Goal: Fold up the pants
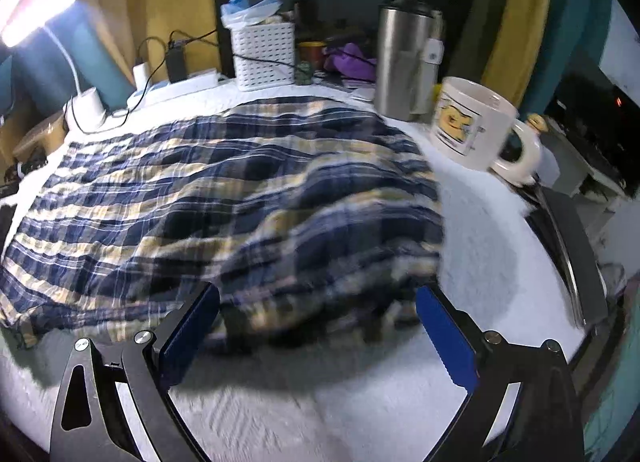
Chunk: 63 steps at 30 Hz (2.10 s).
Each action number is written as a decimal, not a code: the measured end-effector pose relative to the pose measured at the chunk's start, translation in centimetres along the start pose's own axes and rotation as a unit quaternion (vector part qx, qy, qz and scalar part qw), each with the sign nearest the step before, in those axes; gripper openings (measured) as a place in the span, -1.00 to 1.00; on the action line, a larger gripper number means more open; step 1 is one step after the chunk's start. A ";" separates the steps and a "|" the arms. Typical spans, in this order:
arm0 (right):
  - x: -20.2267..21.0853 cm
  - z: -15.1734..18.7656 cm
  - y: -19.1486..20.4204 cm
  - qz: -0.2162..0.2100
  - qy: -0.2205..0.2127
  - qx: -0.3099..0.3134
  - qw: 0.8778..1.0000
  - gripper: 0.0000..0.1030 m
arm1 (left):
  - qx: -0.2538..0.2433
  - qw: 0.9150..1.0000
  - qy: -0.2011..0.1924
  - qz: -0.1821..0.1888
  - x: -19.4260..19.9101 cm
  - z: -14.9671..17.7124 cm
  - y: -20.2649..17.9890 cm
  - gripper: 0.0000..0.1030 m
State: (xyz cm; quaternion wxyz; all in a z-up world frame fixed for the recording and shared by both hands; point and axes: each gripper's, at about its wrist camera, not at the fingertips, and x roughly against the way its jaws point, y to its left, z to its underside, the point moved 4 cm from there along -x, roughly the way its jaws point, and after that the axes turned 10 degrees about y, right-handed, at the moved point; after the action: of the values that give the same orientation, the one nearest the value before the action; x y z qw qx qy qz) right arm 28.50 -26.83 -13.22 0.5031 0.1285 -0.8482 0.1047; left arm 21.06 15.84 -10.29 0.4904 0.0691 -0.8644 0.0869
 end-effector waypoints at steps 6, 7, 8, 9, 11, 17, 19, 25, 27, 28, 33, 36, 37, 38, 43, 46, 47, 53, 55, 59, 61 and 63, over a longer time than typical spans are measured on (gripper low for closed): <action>0.3 2.0 -1.9 -0.051 0.012 -0.059 0.997 0.95 | -0.022 0.998 0.008 0.057 0.7 1.5 -4.6 -0.45; 0.2 2.1 -2.0 -0.058 0.014 -0.064 0.996 0.96 | -0.031 0.997 0.013 0.065 0.5 1.8 -5.7 -0.45; 0.1 2.2 -1.9 -0.065 0.016 -0.067 0.996 0.98 | -0.037 0.997 0.016 0.069 0.4 2.2 -6.6 -0.45; -0.1 2.2 -1.8 -0.073 0.018 -0.068 0.995 1.00 | -0.040 0.996 0.022 0.075 0.2 2.6 -7.5 -0.45; -0.6 2.1 -1.5 -0.090 0.020 -0.073 0.993 1.00 | -0.041 0.995 0.032 0.085 -0.3 3.2 -8.7 -0.45; -2.1 0.7 -0.9 -0.113 0.028 -0.077 0.990 1.00 | -0.033 0.996 0.051 0.063 -1.4 4.5 -8.8 -0.45; -2.4 0.3 -1.0 -0.114 0.027 -0.078 0.990 1.00 | -0.021 0.998 0.050 0.041 -1.5 4.5 -7.4 -0.45; -2.9 -0.8 -1.4 -0.120 0.022 -0.100 0.988 1.00 | 0.016 0.999 0.047 -0.006 -1.7 4.8 -2.5 0.22; -3.0 -1.0 -1.5 -0.120 0.020 -0.110 0.986 1.00 | 0.027 0.998 0.054 -0.026 -2.0 5.2 -1.2 0.22; -3.0 -1.1 -1.5 -0.119 0.020 -0.113 0.986 1.00 | 0.037 0.997 0.057 -0.031 -2.1 5.2 -0.3 0.22; -3.3 -1.8 -1.7 -0.135 0.017 -0.140 0.981 0.88 | 0.053 0.996 0.060 -0.025 -2.4 5.4 1.3 0.22; -3.8 -2.7 -2.0 -0.146 0.007 -0.149 0.978 -0.23 | 0.042 0.997 0.058 -0.018 -2.3 5.5 1.1 0.22; -4.4 -3.0 -2.2 -0.166 0.012 -0.158 0.973 -0.44 | 0.038 0.998 0.056 -0.017 -2.4 5.4 0.9 0.22; -4.7 -3.2 -2.1 -0.185 0.016 -0.162 0.969 -0.65 | 0.032 0.998 0.056 -0.016 -2.3 5.5 0.6 0.21; -3.8 -4.5 -2.0 -0.158 -0.004 -0.136 0.978 -0.80 | 0.007 0.998 0.056 -0.008 -1.9 6.1 -1.3 -0.09; -1.6 -5.2 -2.6 -0.129 -0.019 -0.118 0.984 -0.80 | 0.006 0.998 0.057 0.000 -1.5 6.8 -2.1 -0.17; -1.0 -5.2 -2.9 -0.116 -0.022 -0.112 0.987 -0.80 | 0.005 0.998 0.057 0.002 -1.4 7.0 -2.2 -0.22; -3.0 -3.1 -3.2 -0.058 0.014 -0.090 0.994 -0.80 | -0.004 0.999 0.050 -0.013 -1.2 7.4 -2.4 -0.26; -3.6 -2.4 -2.9 -0.048 0.021 -0.080 0.995 -0.67 | 0.005 0.999 0.052 -0.013 -0.8 7.2 -2.2 -0.26; -2.5 -1.9 -3.7 0.002 0.007 -0.081 0.997 0.78 | 0.010 1.000 0.026 -0.006 1.0 6.1 -2.6 -0.26; -1.3 -1.6 -4.2 0.001 -0.003 -0.088 0.996 0.79 | 0.003 1.000 0.012 0.017 2.0 5.4 -3.8 -0.25; 0.1 -1.5 -4.2 0.009 -0.017 -0.085 0.996 0.79 | -0.008 0.999 0.004 0.037 2.3 4.9 -5.5 -0.24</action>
State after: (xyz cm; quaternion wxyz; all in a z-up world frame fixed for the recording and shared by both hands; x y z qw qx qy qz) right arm 31.04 -30.31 -12.27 0.4965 0.0796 -0.8637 0.0345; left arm 16.90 9.36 -10.36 0.4906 0.0334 -0.8652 0.0985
